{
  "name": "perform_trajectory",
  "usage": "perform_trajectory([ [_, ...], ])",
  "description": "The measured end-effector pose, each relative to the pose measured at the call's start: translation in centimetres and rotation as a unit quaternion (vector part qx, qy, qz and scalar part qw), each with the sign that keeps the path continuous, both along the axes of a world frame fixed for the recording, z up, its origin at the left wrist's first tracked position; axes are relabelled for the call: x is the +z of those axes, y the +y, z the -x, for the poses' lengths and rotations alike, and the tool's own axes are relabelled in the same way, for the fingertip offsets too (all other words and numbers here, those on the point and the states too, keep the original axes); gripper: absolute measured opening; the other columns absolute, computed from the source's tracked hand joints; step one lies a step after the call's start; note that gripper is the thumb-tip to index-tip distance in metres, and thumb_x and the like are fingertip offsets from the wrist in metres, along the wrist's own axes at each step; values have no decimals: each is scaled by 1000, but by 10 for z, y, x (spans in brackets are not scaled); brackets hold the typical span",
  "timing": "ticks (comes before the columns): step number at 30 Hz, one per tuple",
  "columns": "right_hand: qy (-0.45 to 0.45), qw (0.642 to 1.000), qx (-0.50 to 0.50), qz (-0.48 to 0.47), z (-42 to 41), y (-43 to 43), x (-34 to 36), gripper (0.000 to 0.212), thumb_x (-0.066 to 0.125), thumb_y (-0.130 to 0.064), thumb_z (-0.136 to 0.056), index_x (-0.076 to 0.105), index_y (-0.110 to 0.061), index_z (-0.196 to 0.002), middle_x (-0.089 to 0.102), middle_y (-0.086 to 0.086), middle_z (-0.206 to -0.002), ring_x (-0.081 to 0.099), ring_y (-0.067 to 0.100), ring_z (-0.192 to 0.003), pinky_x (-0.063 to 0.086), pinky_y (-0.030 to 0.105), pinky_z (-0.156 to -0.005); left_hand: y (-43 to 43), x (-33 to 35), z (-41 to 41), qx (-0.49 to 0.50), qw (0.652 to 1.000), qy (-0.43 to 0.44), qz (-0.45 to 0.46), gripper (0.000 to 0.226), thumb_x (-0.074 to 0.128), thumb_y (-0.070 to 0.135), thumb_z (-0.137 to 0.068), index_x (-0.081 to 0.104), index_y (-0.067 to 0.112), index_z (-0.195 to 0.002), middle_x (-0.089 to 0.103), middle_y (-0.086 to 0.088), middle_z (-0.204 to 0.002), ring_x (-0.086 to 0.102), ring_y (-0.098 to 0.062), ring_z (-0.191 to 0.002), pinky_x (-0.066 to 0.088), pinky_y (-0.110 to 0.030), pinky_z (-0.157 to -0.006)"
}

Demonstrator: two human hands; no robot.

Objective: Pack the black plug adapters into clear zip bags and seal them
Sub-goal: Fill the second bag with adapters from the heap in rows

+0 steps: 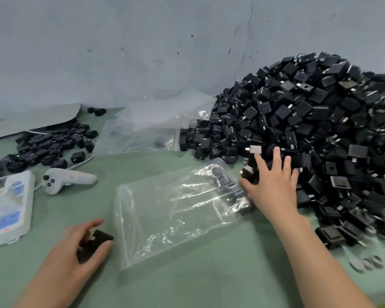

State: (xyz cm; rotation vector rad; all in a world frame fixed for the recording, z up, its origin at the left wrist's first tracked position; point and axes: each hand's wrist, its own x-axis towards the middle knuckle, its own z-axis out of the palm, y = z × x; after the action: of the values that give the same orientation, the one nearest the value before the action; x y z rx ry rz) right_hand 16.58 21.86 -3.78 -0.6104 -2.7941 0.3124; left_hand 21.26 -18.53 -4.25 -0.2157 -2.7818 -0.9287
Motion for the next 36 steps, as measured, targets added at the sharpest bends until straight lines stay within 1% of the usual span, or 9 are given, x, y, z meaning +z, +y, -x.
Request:
perform_trajectory([
  [3, -8, 999, 2, -46, 10, 6, -3, 88, 55, -67, -89, 14, -30, -157, -7, 10, -167, 7, 41, -151, 11, 56, -120, 10, 10, 22, 56, 993, 60, -84, 40, 79, 24, -80, 59, 55, -94, 59, 6, -98, 61, -5, -82, 47, -18, -73],
  [6, 70, 995, 12, -66, 15, 4, -7, 74, 67, -53, -86, 38, -25, -149, 23, 12, -161, 29, 44, -139, 27, 54, -114, 42, 33, 43, 71, 974, 101, -189, 22, 64, 54, -79, 59, 58, -100, 63, 4, -106, 63, -2, -85, 50, -26, -72],
  [10, 111, 990, 44, -79, 13, 3, -16, 39, 68, -40, -88, 63, -18, -120, 58, 9, -116, 51, 34, -107, 44, 45, -87, 105, 55, 67, -16, 966, 105, -237, 21, 66, 48, -86, 60, 50, -107, 66, 5, -108, 64, 0, -82, 46, -14, -67],
  [14, 120, 989, 44, -73, 14, 0, -20, 32, 61, -38, -91, 63, -19, -117, 57, 6, -116, 53, 31, -101, 45, 48, -85, 145, 57, 77, -35, 953, 93, -288, 17, 68, 39, -90, 62, 42, -106, 68, 7, -100, 62, 0, -77, 44, -7, -64],
  [18, 60, 994, 38, -87, 19, 1, -17, 45, 48, -50, -94, 55, -28, -133, 51, -1, -132, 48, 28, -112, 41, 47, -94, 140, 48, 73, -20, 943, 83, -320, 18, 68, 41, -90, 64, 40, -107, 70, 11, -96, 65, -3, -82, 51, -24, -72],
  [22, 85, 993, 38, -77, 13, 5, -19, 39, 52, -52, -93, 63, -26, -120, 48, -1, -120, 45, 23, -96, 42, 39, -80, 123, 46, 70, -6, 944, 78, -320, 21, 68, 44, -86, 64, 41, -106, 70, 12, -94, 65, -6, -79, 51, -24, -71],
  [25, 110, 992, 32, -54, 9, 4, -20, 35, 59, -49, -90, 65, -21, -111, 44, 1, -111, 39, 19, -88, 37, 33, -67, 112, 46, 69, 4, 941, 77, -329, 23, 67, 48, -84, 65, 40, -105, 70, 19, -90, 64, -2, -74, 51, -15, -67],
  [31, 98, 992, 43, -64, 7, 2, -19, 33, 64, -42, -89, 67, -17, -110, 52, 12, -121, 54, 31, -87, 42, 37, -69, 103, 45, 69, 11, 936, 84, -341, 16, 68, 40, -89, 65, 38, -104, 69, 22, -87, 63, 0, -71, 47, -6, -63],
  [36, 74, 995, 37, -57, 12, 0, -13, 59, 60, -45, -90, 45, -27, -143, 49, 12, -121, 56, 29, -89, 37, 33, -62, 99, 43, 67, 19, 934, 87, -347, 16, 68, 39, -88, 65, 37, -103, 68, 24, -85, 63, 0, -70, 47, -6, -62],
])
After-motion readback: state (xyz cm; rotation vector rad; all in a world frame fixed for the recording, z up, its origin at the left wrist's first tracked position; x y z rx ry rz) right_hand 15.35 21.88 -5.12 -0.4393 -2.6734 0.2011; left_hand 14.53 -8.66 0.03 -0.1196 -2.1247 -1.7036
